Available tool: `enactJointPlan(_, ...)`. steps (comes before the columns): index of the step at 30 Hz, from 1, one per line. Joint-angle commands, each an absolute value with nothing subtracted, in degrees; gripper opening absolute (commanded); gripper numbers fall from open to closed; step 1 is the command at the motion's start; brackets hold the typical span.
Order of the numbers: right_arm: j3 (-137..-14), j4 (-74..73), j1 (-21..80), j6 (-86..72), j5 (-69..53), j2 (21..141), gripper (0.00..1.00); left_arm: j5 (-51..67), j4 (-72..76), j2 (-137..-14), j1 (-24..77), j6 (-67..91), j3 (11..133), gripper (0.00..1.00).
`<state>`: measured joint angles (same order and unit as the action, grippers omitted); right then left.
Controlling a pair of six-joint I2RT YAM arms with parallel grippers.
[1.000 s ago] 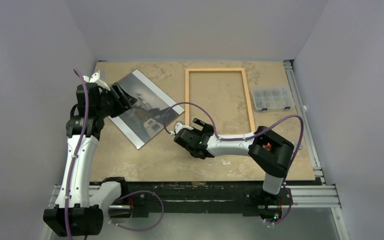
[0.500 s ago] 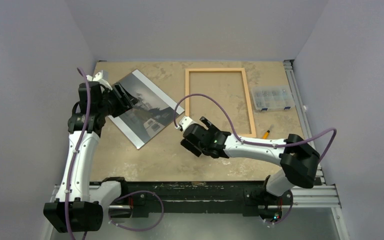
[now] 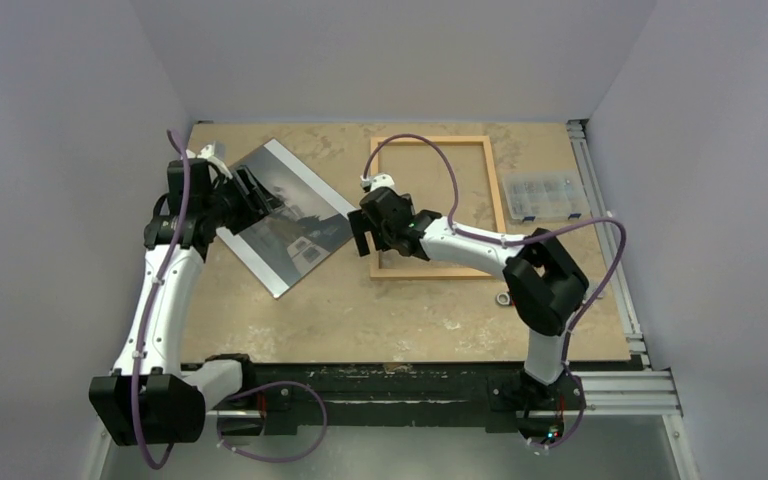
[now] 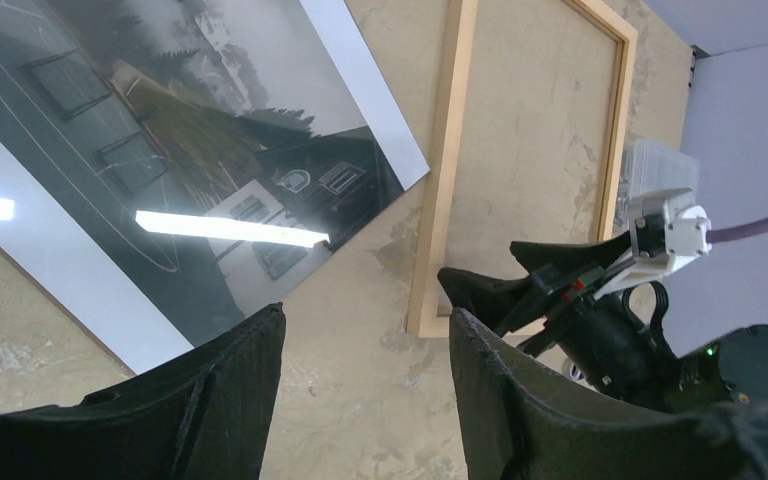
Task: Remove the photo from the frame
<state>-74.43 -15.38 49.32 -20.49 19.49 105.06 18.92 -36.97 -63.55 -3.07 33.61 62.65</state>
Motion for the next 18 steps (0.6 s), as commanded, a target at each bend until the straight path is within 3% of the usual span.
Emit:
enactJointPlan(1, -78.79, -15.45, 48.68, -22.10, 18.33, 107.68, 0.99, 20.94, -35.16, -64.83, -3.56, 33.22, 62.75, 0.59)
enactJointPlan(6, -82.91, -19.31, 48.25, -21.67, 21.98, 113.78, 0.99, 23.37, -35.04, -67.30, -3.54, 33.39, 62.92, 0.59)
enactJointPlan(18, -82.30, -19.76, 46.85, -18.63, 26.48, 116.24, 0.99, 27.08, -34.35, -72.47, -3.61, 34.28, 62.75, 0.59)
